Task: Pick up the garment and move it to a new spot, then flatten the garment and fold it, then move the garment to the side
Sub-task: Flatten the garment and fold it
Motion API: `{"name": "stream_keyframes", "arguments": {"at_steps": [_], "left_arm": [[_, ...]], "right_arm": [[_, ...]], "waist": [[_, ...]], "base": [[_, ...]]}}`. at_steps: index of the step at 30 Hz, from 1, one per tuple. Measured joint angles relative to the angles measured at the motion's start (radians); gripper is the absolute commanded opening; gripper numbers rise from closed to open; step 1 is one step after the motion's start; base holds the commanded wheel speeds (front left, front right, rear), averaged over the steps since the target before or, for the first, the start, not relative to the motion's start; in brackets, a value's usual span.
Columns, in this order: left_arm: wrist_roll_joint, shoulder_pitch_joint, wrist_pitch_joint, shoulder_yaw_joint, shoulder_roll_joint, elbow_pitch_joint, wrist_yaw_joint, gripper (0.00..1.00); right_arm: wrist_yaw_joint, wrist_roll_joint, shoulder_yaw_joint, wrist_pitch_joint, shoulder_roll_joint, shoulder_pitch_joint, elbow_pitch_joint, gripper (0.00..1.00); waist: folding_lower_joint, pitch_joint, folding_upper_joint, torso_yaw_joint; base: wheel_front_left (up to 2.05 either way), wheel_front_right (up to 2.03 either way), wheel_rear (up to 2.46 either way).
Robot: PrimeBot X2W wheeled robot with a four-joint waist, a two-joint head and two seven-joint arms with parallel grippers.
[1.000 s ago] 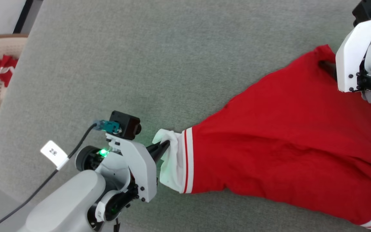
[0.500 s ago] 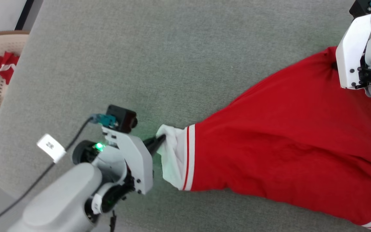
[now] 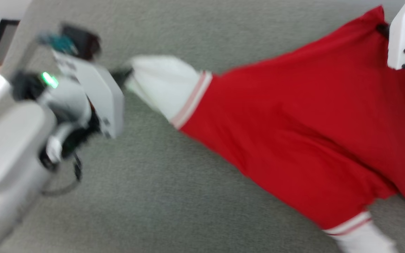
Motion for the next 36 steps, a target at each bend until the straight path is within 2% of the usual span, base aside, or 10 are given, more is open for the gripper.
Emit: {"name": "stream_keyframes", "arguments": {"at_steps": [9,21,28,32,36], "left_arm": [[0.082,-0.259,-0.005,0.029,0.002,0.166,-0.069,0.00],[0.178,-0.541,-0.111,0.045,-0.050,0.397,-0.143,0.00],[0.217,-0.676,-0.181,0.048,-0.087,0.515,-0.186,0.00],[0.265,-0.766,-0.274,0.050,-0.110,0.583,-0.192,0.00],[0.287,-0.844,-0.322,0.048,-0.142,0.669,-0.199,0.00]], "right_arm": [[0.000,0.029,-0.016,-0.062,-0.033,-0.020,-0.109,0.00],[0.000,0.043,-0.128,-0.123,-0.031,-0.065,-0.211,0.00],[0.000,-0.044,-0.207,-0.198,-0.007,-0.099,-0.209,0.00],[0.000,-0.108,-0.253,-0.258,0.024,-0.144,-0.180,0.00],[0.000,-0.161,-0.295,-0.316,0.059,-0.195,-0.137,0.00]], "waist": [[0.0000,-0.046,0.0000,-0.077],[0.0000,-0.100,0.0000,-0.137],[0.0000,-0.093,0.0000,-0.149],[0.0000,-0.062,0.0000,-0.152],[0.0000,-0.018,0.0000,-0.155]], "base": [[0.00,0.00,0.00],[0.00,0.00,0.00],[0.00,0.00,0.00],[0.00,0.00,0.00],[0.00,0.00,0.00]]}}
